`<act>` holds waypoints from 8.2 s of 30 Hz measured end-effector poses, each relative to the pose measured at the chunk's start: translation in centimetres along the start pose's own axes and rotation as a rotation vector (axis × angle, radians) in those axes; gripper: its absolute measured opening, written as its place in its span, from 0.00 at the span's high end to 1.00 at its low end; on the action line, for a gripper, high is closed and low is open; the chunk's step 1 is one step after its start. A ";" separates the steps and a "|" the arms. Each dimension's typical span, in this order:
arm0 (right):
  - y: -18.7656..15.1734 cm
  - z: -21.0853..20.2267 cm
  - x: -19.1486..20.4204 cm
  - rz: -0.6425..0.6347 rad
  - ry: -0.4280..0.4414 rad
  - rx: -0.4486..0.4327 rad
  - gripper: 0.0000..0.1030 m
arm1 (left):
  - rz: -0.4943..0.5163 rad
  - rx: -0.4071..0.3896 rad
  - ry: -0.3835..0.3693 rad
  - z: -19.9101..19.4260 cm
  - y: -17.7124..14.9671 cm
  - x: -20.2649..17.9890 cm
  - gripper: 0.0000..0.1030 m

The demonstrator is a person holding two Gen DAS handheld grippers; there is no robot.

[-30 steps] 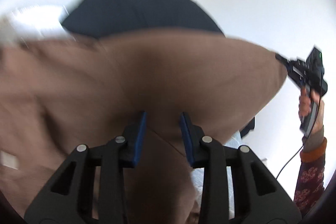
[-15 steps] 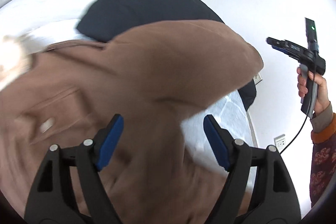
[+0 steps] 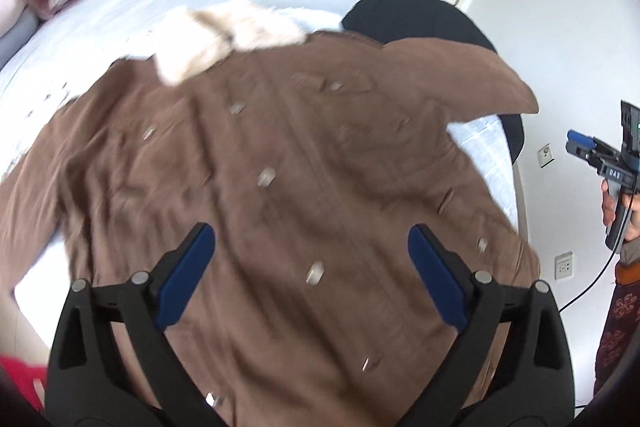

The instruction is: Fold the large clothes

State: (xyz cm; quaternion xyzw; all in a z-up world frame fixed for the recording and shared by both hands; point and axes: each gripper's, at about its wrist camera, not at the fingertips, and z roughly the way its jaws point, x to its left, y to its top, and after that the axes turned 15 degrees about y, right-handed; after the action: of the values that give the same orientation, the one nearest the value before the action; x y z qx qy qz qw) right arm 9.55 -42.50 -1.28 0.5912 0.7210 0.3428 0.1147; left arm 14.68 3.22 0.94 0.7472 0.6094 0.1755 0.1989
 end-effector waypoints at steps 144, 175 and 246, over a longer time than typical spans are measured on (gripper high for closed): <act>3.1 17.7 16.9 -0.036 0.240 0.105 0.19 | -1.453 -0.320 0.130 8.4 -15.0 39.3 0.47; 19.1 51.9 40.8 -0.219 0.332 0.225 0.78 | -1.399 -0.599 0.163 8.0 -15.5 42.6 0.90; 13.6 33.4 25.6 -0.211 0.122 -0.026 0.53 | -0.201 -0.208 0.267 15.8 9.9 21.2 0.60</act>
State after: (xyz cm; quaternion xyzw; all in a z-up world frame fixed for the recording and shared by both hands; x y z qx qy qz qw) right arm 32.10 -5.80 -11.22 0.4887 0.7803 0.3734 0.1136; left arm 35.18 20.95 -7.16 0.6280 0.6804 0.3144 0.2092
